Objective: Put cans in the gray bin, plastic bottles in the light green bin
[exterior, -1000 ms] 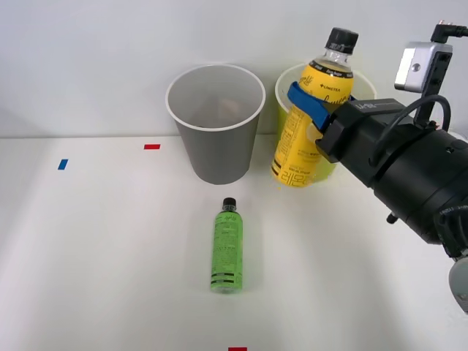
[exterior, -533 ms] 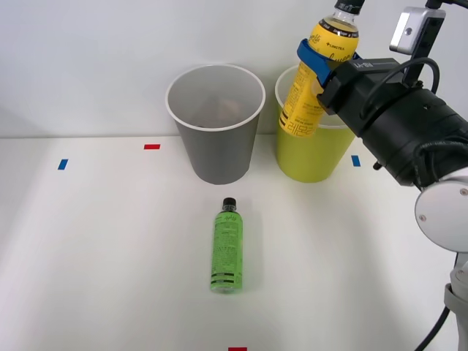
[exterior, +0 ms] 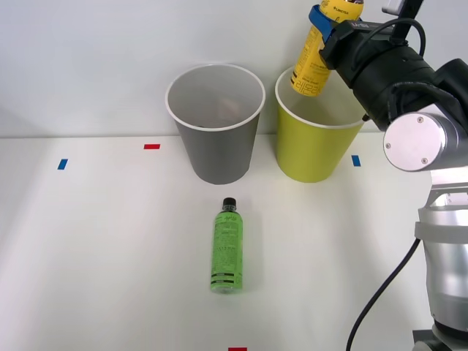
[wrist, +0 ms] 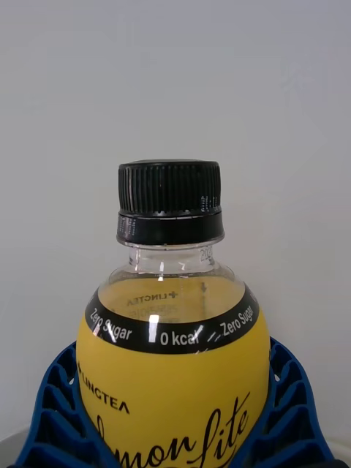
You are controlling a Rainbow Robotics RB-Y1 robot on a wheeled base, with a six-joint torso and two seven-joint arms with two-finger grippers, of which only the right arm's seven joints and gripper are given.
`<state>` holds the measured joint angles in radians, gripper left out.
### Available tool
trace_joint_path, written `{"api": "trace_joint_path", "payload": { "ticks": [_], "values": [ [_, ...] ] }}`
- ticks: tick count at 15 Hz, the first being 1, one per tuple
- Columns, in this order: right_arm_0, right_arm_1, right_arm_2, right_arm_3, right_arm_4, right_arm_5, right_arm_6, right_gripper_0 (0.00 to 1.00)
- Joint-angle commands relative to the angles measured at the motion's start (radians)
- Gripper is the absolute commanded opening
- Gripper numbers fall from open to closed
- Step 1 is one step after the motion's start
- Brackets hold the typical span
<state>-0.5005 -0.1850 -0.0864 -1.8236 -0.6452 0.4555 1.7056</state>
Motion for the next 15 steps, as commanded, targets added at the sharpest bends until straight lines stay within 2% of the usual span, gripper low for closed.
{"api": "trace_joint_path", "payload": {
  "ticks": [1,6,7,8,9,15],
  "values": [
    [-0.073,-0.007,-0.029,0.107,0.025,-0.027,0.026,0.00],
    [-0.093,-0.008,-0.041,0.150,0.047,-0.034,0.048,0.00],
    [-0.092,-0.005,-0.041,0.150,0.047,-0.034,0.048,0.20],
    [-0.093,-0.001,-0.041,0.150,0.047,-0.034,0.049,0.57],
    [-0.092,0.013,-0.039,0.150,0.047,-0.034,0.048,1.00],
    [-0.038,0.016,-0.021,0.132,0.048,-0.041,0.071,1.00]
  ]
}}
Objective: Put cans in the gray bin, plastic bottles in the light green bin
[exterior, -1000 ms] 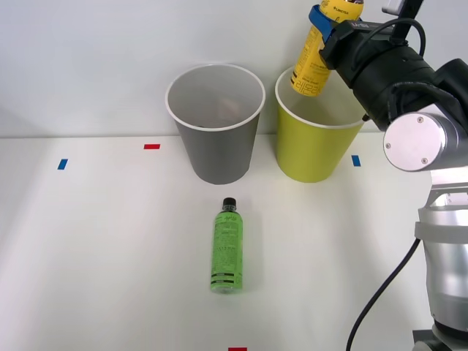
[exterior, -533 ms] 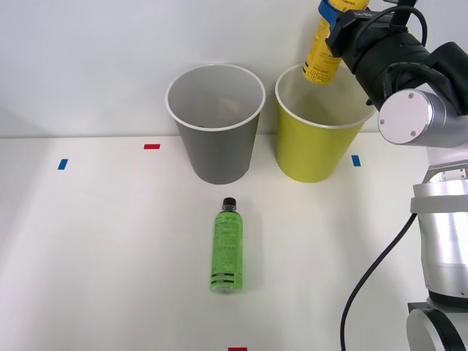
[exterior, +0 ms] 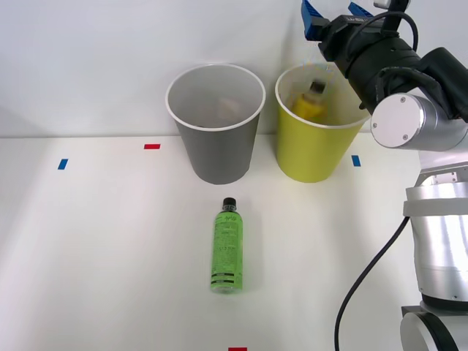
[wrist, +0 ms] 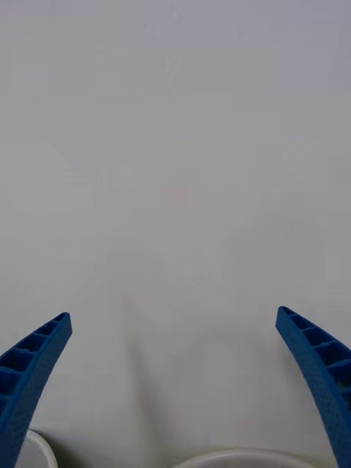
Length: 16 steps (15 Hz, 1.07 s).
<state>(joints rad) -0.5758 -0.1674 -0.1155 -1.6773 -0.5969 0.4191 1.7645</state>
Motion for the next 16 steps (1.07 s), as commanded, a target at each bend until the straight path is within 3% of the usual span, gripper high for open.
{"api": "trace_joint_path", "payload": {
  "ticks": [1,11,13,16],
  "values": [
    [0.062,-0.004,0.008,-0.033,0.000,-0.005,0.018,1.00],
    [0.599,-0.098,0.010,-0.507,-0.034,-0.008,0.023,1.00],
    [0.711,-0.123,0.016,-0.558,-0.107,-0.046,0.032,1.00],
    [0.893,-0.169,0.028,-0.618,-0.107,-0.143,0.038,1.00]
  ]
}}
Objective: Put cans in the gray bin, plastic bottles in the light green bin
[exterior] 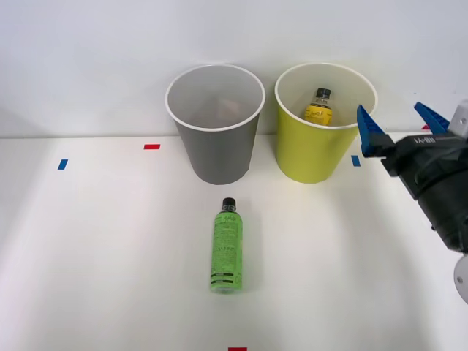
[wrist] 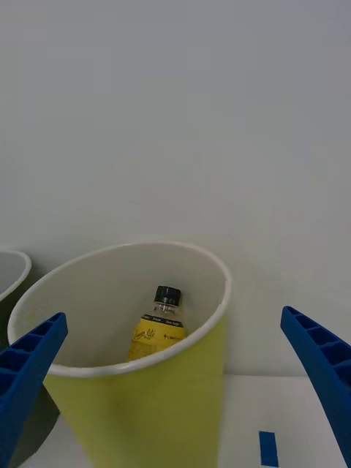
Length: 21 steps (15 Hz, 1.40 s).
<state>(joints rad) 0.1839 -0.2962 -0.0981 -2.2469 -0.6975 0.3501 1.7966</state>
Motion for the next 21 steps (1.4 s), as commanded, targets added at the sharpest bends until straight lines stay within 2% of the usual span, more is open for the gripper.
{"api": "trace_joint_path", "payload": {
  "ticks": [1,4,9,14,17,21],
  "values": [
    [0.187,-0.050,0.020,-0.056,-0.007,-0.109,0.007,1.00],
    [0.318,-0.073,0.060,-0.056,-0.007,-0.207,0.009,1.00],
    [0.456,-0.072,0.063,-0.056,-0.007,-0.232,0.014,1.00],
    [0.574,0.068,0.081,-0.056,0.010,-0.237,0.047,1.00],
    [0.591,0.108,0.098,-0.056,0.033,-0.237,0.075,1.00],
    [0.583,0.163,0.123,-0.054,0.234,-0.240,0.047,1.00]
  ]
}}
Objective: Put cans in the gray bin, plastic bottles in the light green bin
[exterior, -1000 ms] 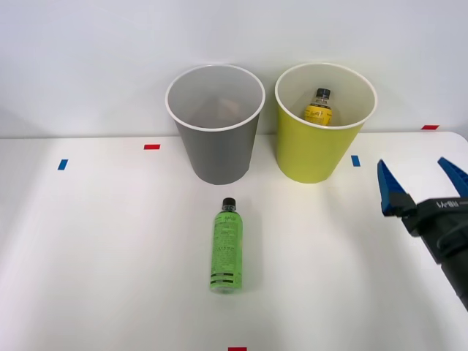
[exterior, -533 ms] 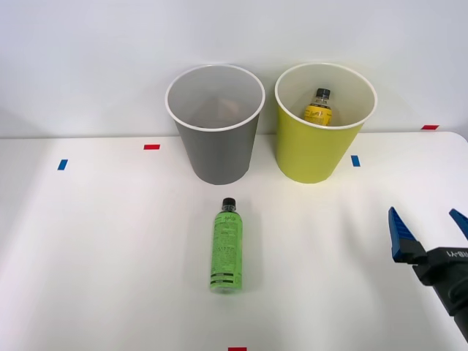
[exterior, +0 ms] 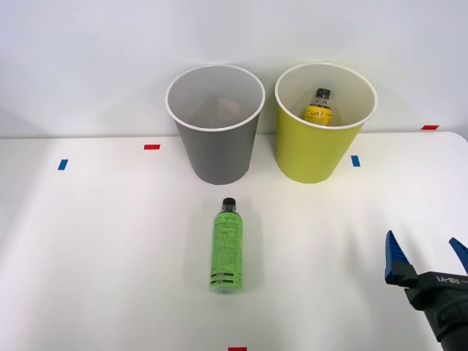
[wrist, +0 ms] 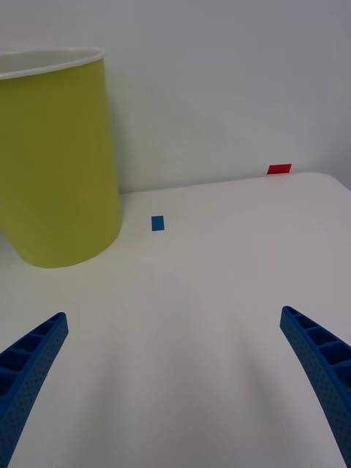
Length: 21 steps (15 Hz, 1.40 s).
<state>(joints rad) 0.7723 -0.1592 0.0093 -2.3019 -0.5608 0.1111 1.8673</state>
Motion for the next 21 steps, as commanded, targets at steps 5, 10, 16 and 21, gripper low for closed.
{"api": "trace_joint_path", "payload": {
  "ticks": [5,10,16,21],
  "values": [
    [-0.001,0.009,0.057,0.001,0.361,-0.004,-0.323,1.00],
    [0.028,-0.011,0.092,0.116,0.544,-0.229,-0.516,1.00],
    [0.081,-0.046,0.118,0.297,0.575,-0.582,-0.484,1.00],
    [0.136,-0.071,0.133,0.312,0.578,-0.634,-0.338,1.00]
  ]
}}
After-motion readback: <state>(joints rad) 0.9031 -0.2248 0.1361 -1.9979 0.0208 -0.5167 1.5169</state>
